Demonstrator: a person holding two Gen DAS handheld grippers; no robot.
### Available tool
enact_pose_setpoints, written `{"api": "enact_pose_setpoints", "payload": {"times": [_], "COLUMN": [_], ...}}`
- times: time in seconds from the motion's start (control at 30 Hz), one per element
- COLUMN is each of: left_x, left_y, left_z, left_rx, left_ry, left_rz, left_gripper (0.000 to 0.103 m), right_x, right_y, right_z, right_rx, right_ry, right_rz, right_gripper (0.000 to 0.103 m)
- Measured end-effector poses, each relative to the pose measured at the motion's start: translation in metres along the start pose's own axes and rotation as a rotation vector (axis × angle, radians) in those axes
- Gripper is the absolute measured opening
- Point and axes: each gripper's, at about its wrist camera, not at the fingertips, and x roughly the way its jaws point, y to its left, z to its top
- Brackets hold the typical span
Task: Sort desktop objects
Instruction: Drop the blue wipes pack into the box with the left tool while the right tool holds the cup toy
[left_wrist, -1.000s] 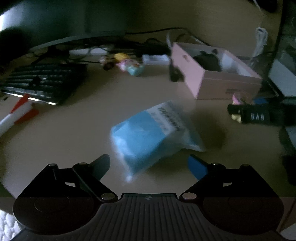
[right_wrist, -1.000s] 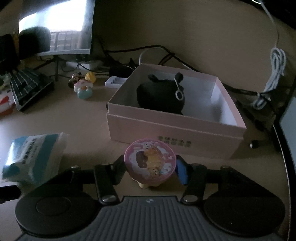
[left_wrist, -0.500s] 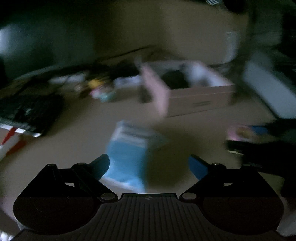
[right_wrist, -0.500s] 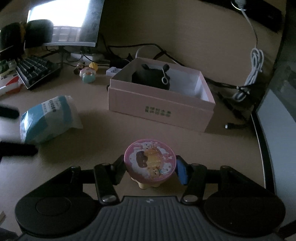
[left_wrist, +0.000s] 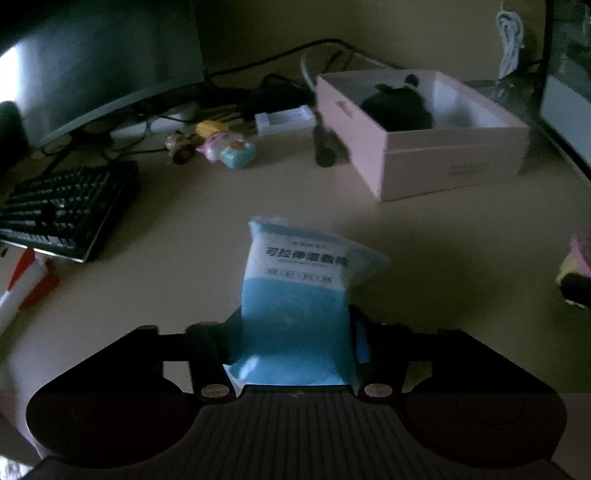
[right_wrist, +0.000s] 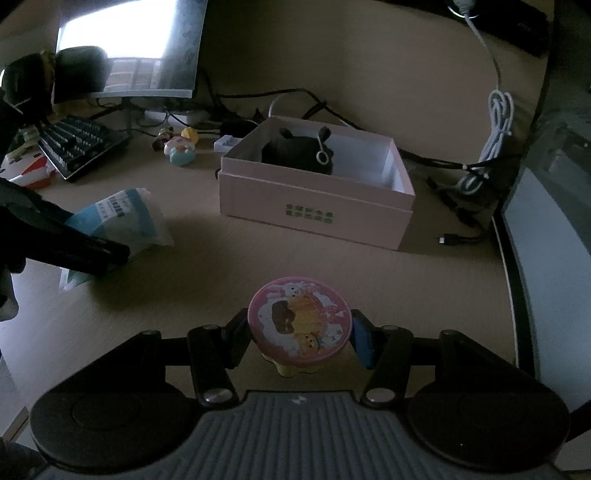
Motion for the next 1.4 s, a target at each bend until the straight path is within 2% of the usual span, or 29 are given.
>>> {"api": "enact_pose_setpoints", "payload": {"times": [0.07, 0.23, 0.37, 0.5, 0.63, 0.87, 0.9, 0.97, 1.0, 1.07, 1.13, 1.2, 1.3, 1.4], "left_x": [-0.012, -0.046, -0.055, -0.056, -0.059, -0.033, -0.023, -0.004, 0.006, 0.019, 0.022, 0.02, 0.016, 0.016], "left_y": [-0.006, -0.037, -0.056, -0.06, -0.059, -0.086, -0.089, -0.096, -0.1, -0.099, -0.092, -0.083, -0.07, -0.052], "left_z": [-0.001, -0.015, -0.021, -0.012, 0.022, 0.124, 0.139, 0.161, 0.168, 0.17, 0.157, 0.137, 0.107, 0.086], "left_rx": [-0.019, 0.066, 0.116, 0.091, 0.053, -0.013, -0.035, -0.053, -0.051, -0.067, -0.076, -0.045, 0.029, 0.052], "left_ry": [0.003, -0.027, -0.036, -0.039, -0.096, -0.235, -0.251, -0.28, -0.282, -0.261, -0.24, -0.229, -0.222, -0.172], "left_rz": [-0.064, -0.174, -0.216, -0.243, -0.255, -0.332, -0.336, -0.302, -0.28, -0.267, -0.279, -0.255, -0.171, -0.132], "left_gripper": [0.058, 0.058, 0.058, 0.057, 0.057, 0.058, 0.062, 0.073, 0.082, 0.085, 0.093, 0.094, 0.095, 0.095], "right_x": [-0.007, -0.031, -0.045, -0.054, -0.062, -0.067, -0.066, -0.061, -0.06, -0.056, -0.054, -0.05, -0.038, -0.019], "right_y": [-0.004, -0.014, -0.021, -0.025, -0.03, -0.042, -0.044, -0.047, -0.048, -0.049, -0.052, -0.057, -0.06, -0.061], "right_z": [0.0, 0.005, 0.009, 0.012, 0.014, 0.013, 0.013, 0.015, 0.016, 0.018, 0.018, 0.018, 0.02, 0.03], "right_rx": [0.0, -0.013, -0.018, -0.017, -0.02, 0.047, 0.058, 0.073, 0.073, 0.072, 0.083, 0.109, 0.134, 0.148], "right_ry": [-0.009, -0.055, -0.084, -0.107, -0.122, -0.141, -0.138, -0.133, -0.131, -0.137, -0.138, -0.133, -0.115, -0.086], "right_rz": [0.002, -0.017, -0.033, -0.051, -0.072, -0.094, -0.098, -0.104, -0.109, -0.123, -0.129, -0.12, -0.114, -0.1], "right_gripper": [0.056, 0.056, 0.056, 0.056, 0.056, 0.056, 0.056, 0.056, 0.056, 0.056, 0.056, 0.056, 0.056, 0.056]}}
